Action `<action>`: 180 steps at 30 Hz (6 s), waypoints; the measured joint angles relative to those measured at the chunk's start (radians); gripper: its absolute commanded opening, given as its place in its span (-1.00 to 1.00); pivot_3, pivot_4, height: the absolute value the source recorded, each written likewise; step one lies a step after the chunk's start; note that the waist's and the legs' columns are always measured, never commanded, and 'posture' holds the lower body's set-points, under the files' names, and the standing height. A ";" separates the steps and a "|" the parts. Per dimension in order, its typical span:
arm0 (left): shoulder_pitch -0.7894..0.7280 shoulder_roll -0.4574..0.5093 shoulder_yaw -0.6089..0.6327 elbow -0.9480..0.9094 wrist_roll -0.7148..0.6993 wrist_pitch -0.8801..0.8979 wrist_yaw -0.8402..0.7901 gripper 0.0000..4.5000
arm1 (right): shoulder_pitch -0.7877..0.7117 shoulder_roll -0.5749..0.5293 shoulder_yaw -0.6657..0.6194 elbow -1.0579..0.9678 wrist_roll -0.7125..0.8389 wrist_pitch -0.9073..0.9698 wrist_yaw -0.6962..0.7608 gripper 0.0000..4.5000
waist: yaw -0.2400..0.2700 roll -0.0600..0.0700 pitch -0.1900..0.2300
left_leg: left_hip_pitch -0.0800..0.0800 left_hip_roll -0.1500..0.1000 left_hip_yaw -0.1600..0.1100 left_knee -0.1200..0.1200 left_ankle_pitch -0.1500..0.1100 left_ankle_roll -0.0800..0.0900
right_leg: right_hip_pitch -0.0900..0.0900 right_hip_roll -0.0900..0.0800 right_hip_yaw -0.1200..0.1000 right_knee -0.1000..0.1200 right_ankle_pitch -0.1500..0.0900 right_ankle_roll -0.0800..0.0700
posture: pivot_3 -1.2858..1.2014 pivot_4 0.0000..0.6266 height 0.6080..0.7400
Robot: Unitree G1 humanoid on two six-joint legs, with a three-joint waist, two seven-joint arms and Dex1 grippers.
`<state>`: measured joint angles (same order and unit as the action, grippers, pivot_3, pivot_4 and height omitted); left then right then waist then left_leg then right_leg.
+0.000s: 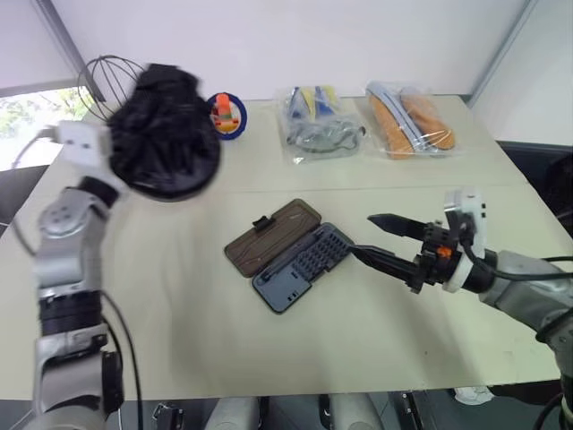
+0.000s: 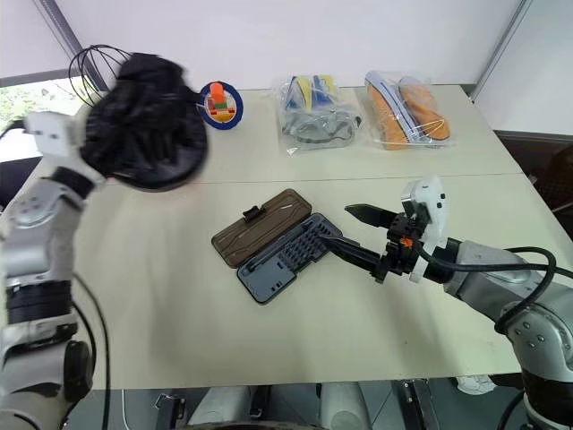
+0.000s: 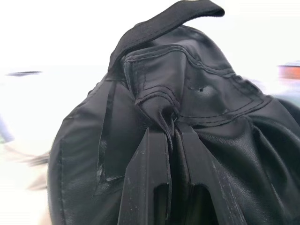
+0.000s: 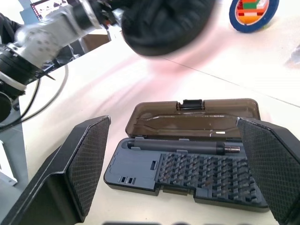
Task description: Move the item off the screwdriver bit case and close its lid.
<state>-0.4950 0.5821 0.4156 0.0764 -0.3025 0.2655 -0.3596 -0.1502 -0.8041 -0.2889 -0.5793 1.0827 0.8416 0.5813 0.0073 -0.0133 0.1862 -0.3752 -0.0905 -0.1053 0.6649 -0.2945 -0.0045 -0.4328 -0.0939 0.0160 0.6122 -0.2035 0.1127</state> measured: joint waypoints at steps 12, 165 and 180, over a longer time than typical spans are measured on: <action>0.073 -0.124 0.147 0.071 0.012 0.078 0.323 -0.98 | -0.089 0.020 0.080 0.066 -0.058 -0.013 0.047 1.00 | 0.030 -0.003 0.000 | 0.000 -0.001 -0.001 0.000 0.000 0.000 | 0.001 -0.001 -0.001 -0.001 0.000 0.000 | 0.03 -0.52 1.00; 0.323 0.032 -0.563 -0.255 0.066 0.053 -0.627 -1.00 | -0.929 0.384 0.621 1.598 -1.112 -0.664 0.557 0.21 | -0.028 0.009 -0.004 | 0.003 -0.001 0.002 -0.001 0.000 -0.001 | 0.001 0.000 0.002 0.002 0.002 0.001 | 0.03 -0.52 1.00; 0.387 -0.006 -0.538 -0.304 0.026 0.127 -0.511 -1.00 | -0.971 0.422 0.608 1.747 -1.239 -0.892 0.566 -0.94 | -0.051 0.014 -0.016 | 0.019 0.000 0.002 -0.008 0.000 -0.001 | 0.012 0.002 0.004 0.001 0.000 -0.001 | 0.03 -0.52 1.00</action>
<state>-0.1078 0.5761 -0.1221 -0.2274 -0.2763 0.3924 -0.8702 -1.1208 -0.3823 0.3195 1.1673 -0.1565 -0.0508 1.1472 -0.0436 0.0011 0.1697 -0.3564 -0.0901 -0.1034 0.6567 -0.2941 -0.0057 -0.4207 -0.0914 0.0204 0.6136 -0.2031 0.1115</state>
